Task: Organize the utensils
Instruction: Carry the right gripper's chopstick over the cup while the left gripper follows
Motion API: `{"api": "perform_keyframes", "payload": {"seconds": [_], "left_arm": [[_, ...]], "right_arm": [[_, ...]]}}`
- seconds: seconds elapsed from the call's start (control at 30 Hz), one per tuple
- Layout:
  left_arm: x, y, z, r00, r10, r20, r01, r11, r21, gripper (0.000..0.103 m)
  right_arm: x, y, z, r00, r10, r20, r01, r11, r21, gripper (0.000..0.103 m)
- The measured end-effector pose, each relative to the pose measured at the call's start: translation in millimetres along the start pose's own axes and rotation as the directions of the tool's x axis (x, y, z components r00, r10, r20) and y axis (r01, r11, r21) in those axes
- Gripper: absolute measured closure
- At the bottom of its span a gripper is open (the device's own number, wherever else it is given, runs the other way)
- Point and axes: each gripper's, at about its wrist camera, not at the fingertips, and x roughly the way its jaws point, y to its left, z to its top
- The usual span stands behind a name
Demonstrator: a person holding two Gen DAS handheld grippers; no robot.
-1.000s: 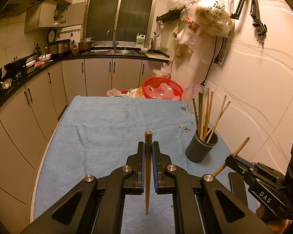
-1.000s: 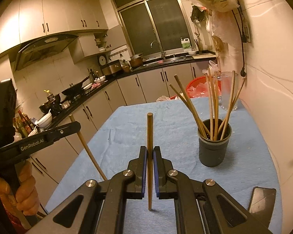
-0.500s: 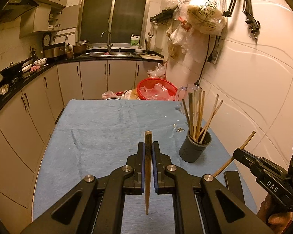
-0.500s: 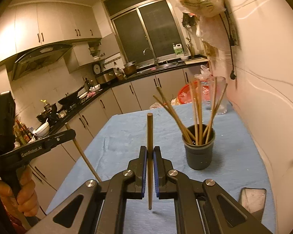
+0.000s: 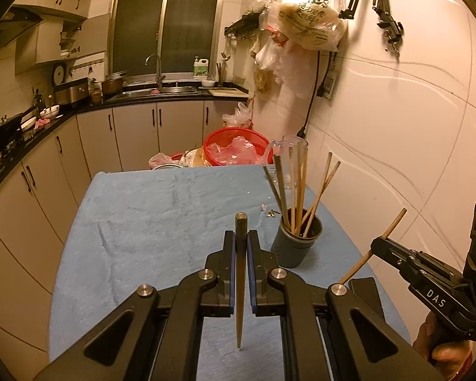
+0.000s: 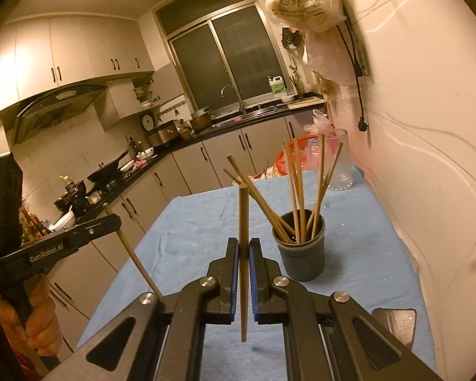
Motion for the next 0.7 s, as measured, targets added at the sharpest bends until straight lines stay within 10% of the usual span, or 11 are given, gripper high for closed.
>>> {"api": "perform_keyframes", "payload": {"seconds": [0.7], "left_arm": [[20, -33, 19, 0.999, -0.025, -0.027, 0.026, 0.999, 0.039, 0.096]], "right_arm": [[3, -17, 14, 1.000, -0.003, 0.006, 0.003, 1.000, 0.006, 0.096]]}}
